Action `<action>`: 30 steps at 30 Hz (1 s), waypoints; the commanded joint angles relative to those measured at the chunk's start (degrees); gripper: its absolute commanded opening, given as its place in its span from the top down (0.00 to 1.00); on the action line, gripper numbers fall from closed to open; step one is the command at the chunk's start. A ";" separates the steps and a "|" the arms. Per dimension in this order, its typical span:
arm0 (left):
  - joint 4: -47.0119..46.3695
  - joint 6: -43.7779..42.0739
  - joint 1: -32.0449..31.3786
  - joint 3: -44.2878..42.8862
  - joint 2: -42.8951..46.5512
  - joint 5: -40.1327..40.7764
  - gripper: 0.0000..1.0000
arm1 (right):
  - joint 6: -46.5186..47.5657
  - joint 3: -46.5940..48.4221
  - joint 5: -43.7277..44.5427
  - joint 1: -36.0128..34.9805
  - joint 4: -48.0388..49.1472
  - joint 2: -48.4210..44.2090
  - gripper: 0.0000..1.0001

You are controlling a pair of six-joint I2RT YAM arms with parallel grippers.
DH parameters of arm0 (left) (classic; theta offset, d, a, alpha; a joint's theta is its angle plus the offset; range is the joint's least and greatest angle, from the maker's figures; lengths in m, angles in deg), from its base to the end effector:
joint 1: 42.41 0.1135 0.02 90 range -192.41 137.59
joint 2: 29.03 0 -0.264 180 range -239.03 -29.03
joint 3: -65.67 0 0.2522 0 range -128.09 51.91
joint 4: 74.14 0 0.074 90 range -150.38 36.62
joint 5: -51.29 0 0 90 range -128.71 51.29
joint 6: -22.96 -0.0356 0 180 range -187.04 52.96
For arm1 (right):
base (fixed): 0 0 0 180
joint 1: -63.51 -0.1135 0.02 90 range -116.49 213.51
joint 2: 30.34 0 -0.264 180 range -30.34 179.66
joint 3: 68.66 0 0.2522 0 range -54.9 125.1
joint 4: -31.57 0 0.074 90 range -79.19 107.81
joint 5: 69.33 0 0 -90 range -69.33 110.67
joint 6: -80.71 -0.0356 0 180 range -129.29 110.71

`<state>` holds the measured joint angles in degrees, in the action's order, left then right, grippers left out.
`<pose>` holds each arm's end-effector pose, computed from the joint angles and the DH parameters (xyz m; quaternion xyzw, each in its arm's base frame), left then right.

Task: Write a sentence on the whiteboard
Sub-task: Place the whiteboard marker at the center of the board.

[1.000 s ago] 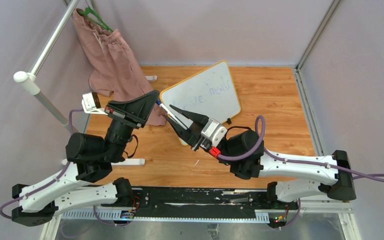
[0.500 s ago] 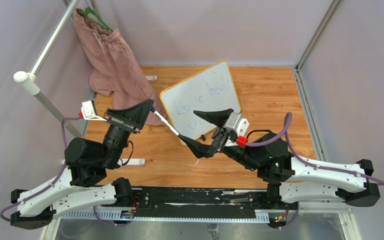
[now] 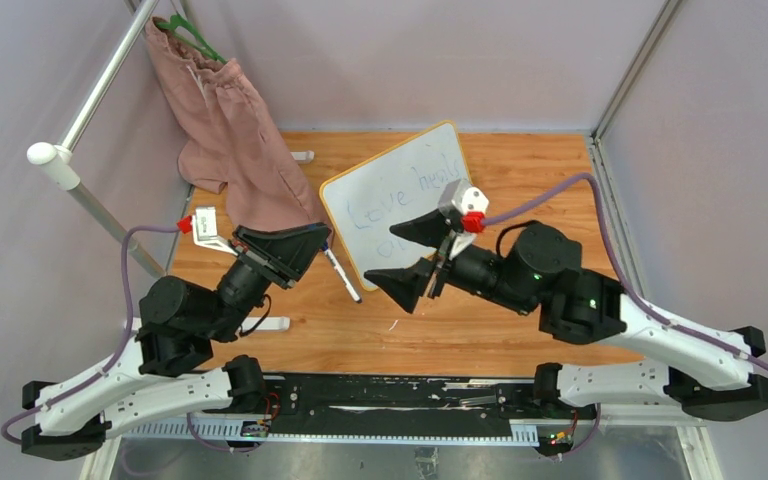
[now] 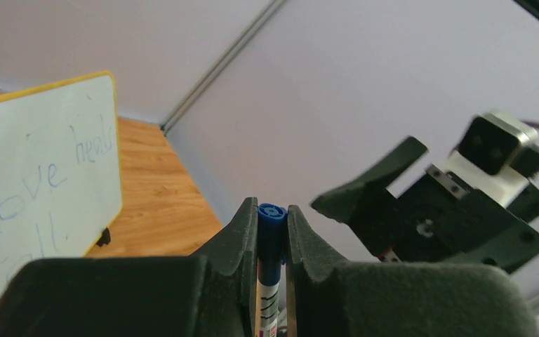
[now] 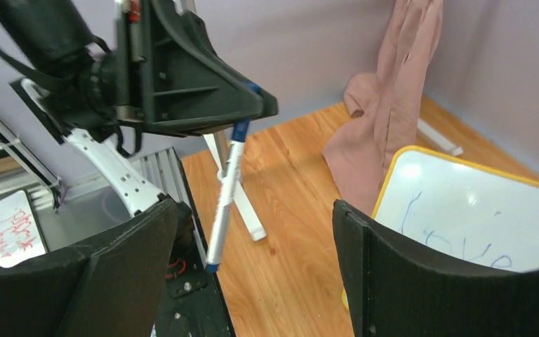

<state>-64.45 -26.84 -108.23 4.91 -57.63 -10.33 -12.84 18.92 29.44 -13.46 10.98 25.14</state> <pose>0.0560 -0.0834 0.4144 -0.0792 0.5706 -0.5618 0.5938 0.0484 0.1849 0.4868 -0.3296 0.5411 0.4621 0.6205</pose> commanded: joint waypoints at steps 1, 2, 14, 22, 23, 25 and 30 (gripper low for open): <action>1.65 -3.87 -0.54 -1.80 -1.08 -9.04 1.00 | -9.30 1.96 -12.20 6.88 -8.77 3.79 0.17; 1.81 -4.16 -0.54 -1.90 -1.10 -9.67 1.00 | -10.64 1.65 -14.00 7.94 -7.96 4.25 0.17; 3.20 -5.88 -0.56 -1.17 -0.44 -9.58 1.00 | -19.63 0.44 -22.57 11.54 -2.16 9.28 0.26; 2.75 -5.92 -0.54 -0.73 -1.05 -10.52 1.00 | -21.38 -0.64 -24.34 11.93 -0.70 11.28 0.51; 2.54 -5.73 -0.55 -0.46 -1.09 -10.54 1.00 | -21.54 -0.85 -24.60 11.97 -0.35 11.39 0.51; 2.13 -5.51 -0.54 0.09 -1.08 -10.54 1.00 | -21.95 -1.05 -25.13 12.02 0.19 11.72 0.52; 1.39 -4.75 -0.54 1.17 -1.50 -10.96 1.00 | -22.54 -2.11 -25.66 12.15 1.94 12.74 0.54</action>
<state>-60.76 -31.91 -108.23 5.02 -58.81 -20.25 -34.02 18.11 5.14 -2.20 9.88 37.16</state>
